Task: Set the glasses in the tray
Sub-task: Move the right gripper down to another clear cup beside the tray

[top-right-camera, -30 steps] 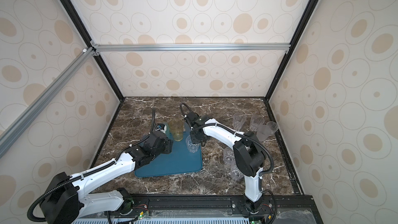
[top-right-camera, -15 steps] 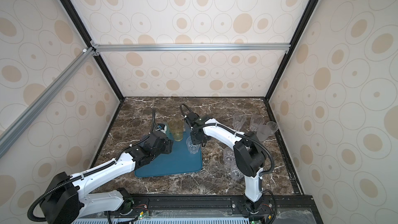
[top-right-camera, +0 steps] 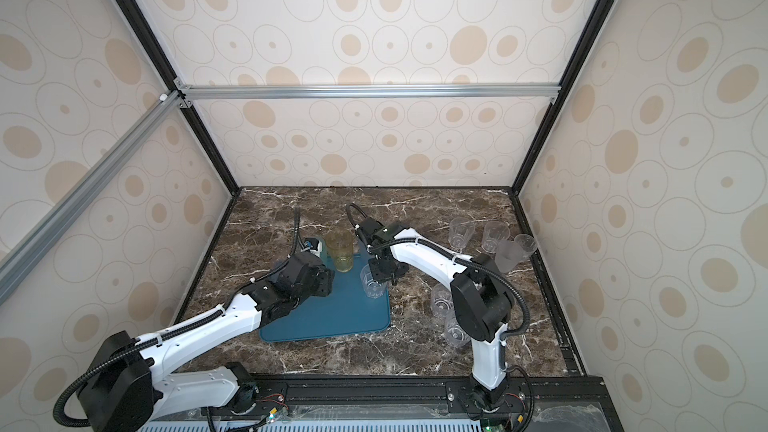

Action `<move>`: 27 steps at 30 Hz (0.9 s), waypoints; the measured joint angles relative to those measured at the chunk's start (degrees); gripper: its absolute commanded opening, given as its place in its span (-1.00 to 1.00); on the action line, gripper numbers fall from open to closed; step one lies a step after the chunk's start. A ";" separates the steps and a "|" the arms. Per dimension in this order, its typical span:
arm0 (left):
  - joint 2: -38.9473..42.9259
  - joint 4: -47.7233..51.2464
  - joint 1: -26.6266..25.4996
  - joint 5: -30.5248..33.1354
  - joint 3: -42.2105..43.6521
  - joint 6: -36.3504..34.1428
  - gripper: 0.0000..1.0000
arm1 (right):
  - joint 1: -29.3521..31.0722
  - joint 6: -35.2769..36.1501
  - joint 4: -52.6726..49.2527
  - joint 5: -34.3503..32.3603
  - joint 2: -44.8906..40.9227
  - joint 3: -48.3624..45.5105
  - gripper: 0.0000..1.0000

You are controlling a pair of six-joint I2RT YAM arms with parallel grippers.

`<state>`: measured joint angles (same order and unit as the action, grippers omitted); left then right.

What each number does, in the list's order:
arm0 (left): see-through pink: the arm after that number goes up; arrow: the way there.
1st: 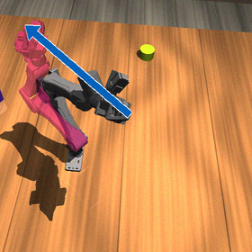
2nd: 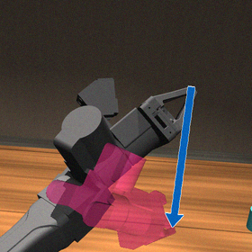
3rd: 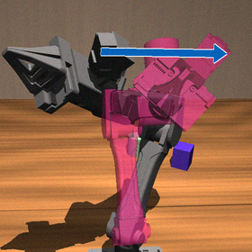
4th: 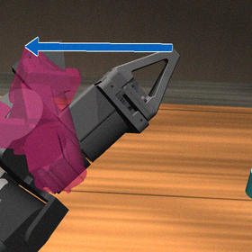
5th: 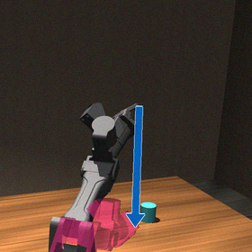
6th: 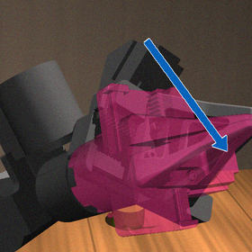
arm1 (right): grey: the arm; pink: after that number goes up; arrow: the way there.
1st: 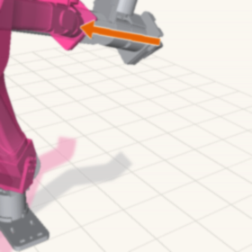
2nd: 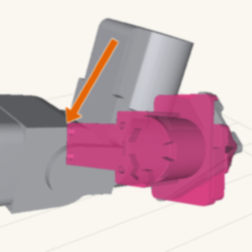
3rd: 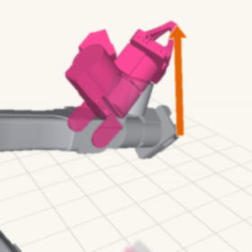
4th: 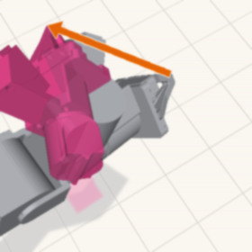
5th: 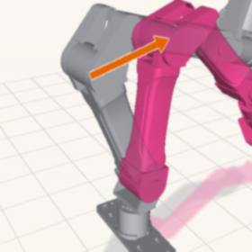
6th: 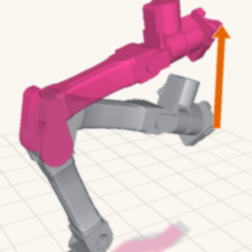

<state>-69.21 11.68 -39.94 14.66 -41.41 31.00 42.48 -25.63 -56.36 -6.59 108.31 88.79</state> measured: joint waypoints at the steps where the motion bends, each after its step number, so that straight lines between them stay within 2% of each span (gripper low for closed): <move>1: 0.00 -0.02 0.00 0.00 -0.15 -0.04 0.20 | -0.02 0.04 -0.28 0.11 -0.44 0.00 -0.19; 6: 0.00 0.02 0.00 0.02 -1.14 -0.20 0.20 | -0.70 -0.26 -1.57 0.68 -6.19 -0.13 -0.19; 10: 0.00 0.20 0.00 0.22 -2.60 -0.46 0.19 | -3.56 -0.79 -1.55 1.66 -12.85 -1.81 -0.21; 16: 0.02 0.39 -1.46 2.89 -5.73 -2.43 0.18 | -11.98 -1.03 -2.95 2.23 -21.62 -8.26 -0.27; 27: -4.50 -1.62 -10.99 8.81 -13.66 -8.00 0.21 | -27.85 -0.59 -5.70 3.37 -31.19 -21.77 -0.26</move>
<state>-73.71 10.07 -50.94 23.46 -55.07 23.00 14.63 -26.22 -62.06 -3.22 77.12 67.02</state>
